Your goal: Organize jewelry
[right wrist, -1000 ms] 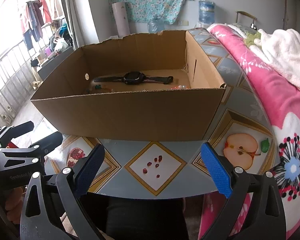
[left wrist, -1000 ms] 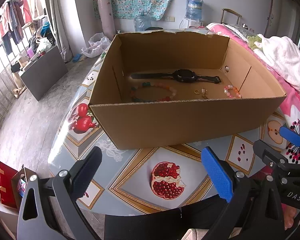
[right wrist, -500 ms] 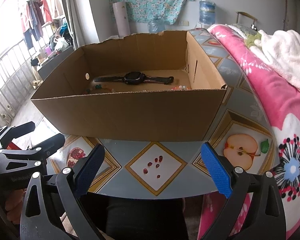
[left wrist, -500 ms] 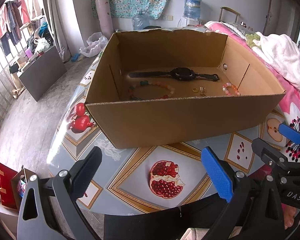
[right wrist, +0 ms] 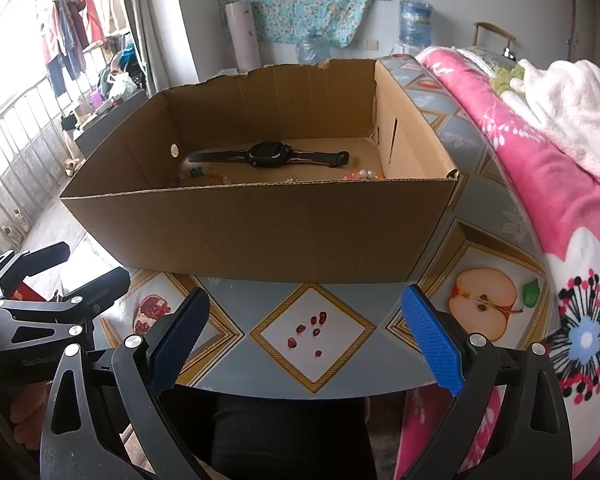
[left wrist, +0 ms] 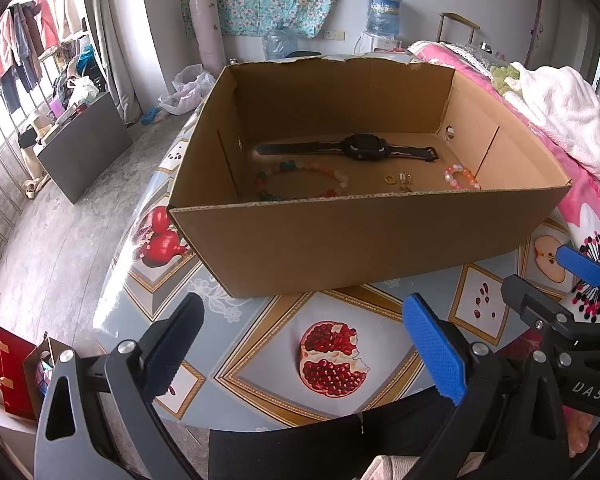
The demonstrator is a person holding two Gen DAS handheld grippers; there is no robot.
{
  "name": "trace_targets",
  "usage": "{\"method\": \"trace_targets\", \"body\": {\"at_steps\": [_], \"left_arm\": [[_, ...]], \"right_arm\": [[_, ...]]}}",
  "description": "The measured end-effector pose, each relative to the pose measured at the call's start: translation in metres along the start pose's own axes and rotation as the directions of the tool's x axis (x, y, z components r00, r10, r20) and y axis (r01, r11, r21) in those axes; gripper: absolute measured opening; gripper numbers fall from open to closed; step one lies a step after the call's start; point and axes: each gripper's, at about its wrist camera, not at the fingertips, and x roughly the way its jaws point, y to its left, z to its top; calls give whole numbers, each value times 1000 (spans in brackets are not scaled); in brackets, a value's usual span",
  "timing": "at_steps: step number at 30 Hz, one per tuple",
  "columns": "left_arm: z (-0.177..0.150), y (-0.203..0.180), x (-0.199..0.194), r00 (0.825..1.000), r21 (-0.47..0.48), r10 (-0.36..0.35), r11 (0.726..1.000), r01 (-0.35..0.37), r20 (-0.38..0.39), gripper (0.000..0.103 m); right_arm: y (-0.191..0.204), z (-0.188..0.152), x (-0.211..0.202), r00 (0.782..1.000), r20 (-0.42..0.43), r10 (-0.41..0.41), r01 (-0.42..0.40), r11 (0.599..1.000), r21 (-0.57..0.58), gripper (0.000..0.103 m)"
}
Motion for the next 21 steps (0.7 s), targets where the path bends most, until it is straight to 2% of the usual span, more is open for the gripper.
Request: {"method": "trace_targets", "body": {"at_steps": [21], "left_arm": [[-1, 1, 1, 1000, 1, 1, 1000, -1, -4, 98]], "right_arm": [[1, -1, 0, 1000, -5, 1, -1, 1000, 2, 93]]}}
